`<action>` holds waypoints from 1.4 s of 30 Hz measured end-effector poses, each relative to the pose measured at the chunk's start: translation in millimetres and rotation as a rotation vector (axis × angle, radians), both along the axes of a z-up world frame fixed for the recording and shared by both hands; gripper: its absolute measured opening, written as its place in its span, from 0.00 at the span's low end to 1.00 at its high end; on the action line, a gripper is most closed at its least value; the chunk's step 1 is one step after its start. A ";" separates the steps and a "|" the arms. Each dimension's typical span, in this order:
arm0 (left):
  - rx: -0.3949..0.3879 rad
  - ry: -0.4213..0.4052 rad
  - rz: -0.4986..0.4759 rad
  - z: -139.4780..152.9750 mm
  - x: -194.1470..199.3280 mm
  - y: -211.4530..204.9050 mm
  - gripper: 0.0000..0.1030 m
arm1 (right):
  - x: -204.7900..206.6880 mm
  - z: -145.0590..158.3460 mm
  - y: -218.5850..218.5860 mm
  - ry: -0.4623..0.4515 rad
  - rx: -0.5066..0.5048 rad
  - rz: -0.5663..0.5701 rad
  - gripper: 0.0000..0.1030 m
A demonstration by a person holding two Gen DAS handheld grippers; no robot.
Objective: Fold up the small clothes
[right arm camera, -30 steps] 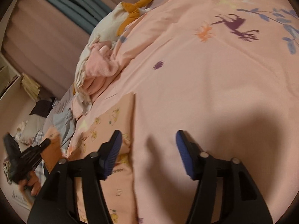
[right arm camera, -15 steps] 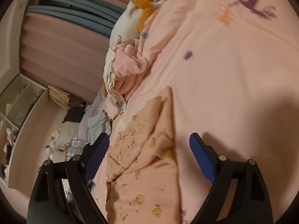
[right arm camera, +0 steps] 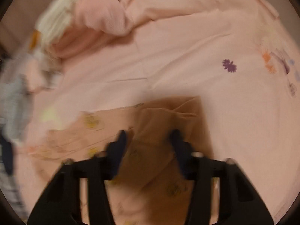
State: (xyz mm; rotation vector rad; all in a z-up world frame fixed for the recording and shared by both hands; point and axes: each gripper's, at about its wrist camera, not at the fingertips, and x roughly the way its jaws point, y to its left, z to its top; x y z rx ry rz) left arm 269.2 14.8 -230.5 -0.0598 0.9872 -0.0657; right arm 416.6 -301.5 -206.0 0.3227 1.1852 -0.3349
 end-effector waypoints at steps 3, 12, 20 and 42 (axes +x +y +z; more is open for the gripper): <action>0.035 -0.024 -0.006 -0.8 -6.5 -5.9 0.84 | -4.6 11.6 3.4 -0.085 0.000 -0.041 0.10; -0.006 -0.027 -0.009 -1.3 -6.4 1.0 0.86 | -53.4 95.2 21.7 -0.525 0.415 0.257 0.12; -0.002 -0.036 -0.008 -1.5 -6.0 0.5 0.86 | -110.1 3.4 -96.0 -0.247 0.341 0.000 0.73; 0.015 -0.034 -0.031 -6.5 -1.9 -6.5 0.98 | -56.0 12.0 -36.1 -0.096 -0.028 0.087 0.15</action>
